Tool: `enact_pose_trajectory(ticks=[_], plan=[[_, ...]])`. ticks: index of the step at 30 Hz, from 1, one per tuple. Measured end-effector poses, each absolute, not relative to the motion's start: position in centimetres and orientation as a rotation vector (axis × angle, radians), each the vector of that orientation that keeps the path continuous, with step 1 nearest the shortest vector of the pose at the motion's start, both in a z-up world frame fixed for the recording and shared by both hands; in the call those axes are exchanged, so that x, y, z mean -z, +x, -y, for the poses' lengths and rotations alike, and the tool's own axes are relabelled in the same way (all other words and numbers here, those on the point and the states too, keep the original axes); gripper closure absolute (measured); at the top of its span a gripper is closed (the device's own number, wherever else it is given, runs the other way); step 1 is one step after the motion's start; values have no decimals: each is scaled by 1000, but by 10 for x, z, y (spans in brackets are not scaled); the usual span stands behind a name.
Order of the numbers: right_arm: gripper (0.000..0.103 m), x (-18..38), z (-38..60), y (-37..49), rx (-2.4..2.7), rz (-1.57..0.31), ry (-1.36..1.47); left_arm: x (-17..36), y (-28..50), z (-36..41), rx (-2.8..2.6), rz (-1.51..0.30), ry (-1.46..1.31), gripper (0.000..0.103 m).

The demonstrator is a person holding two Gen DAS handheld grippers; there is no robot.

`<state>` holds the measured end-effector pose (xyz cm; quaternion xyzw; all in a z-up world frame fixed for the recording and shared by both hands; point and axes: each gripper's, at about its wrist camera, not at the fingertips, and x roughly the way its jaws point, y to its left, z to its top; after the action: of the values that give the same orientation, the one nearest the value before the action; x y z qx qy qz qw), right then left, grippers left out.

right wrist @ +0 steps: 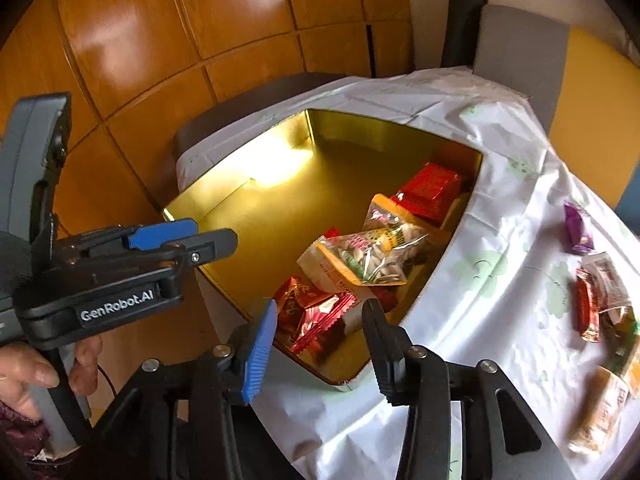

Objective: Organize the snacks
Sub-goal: 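Grasp the large red candy with the right tool, carry it into the tin, release, then move both tools back over the remaining snacks on the table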

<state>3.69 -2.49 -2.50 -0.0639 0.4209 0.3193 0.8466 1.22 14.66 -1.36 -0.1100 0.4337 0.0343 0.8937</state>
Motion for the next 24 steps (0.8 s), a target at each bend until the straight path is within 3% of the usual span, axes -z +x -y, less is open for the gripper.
enact_pose_trajectory(ticks=[3, 11, 24], plan=[[43, 19, 33, 35, -653, -866, -121, 12, 12, -143, -66, -896, -219, 53], [32, 13, 62, 30, -589, -842, -106, 7, 10, -132, -44, -890, -189, 53], [23, 9, 130, 33, -438, -836, -113, 2, 10, -115, -3, -889, -142, 53]])
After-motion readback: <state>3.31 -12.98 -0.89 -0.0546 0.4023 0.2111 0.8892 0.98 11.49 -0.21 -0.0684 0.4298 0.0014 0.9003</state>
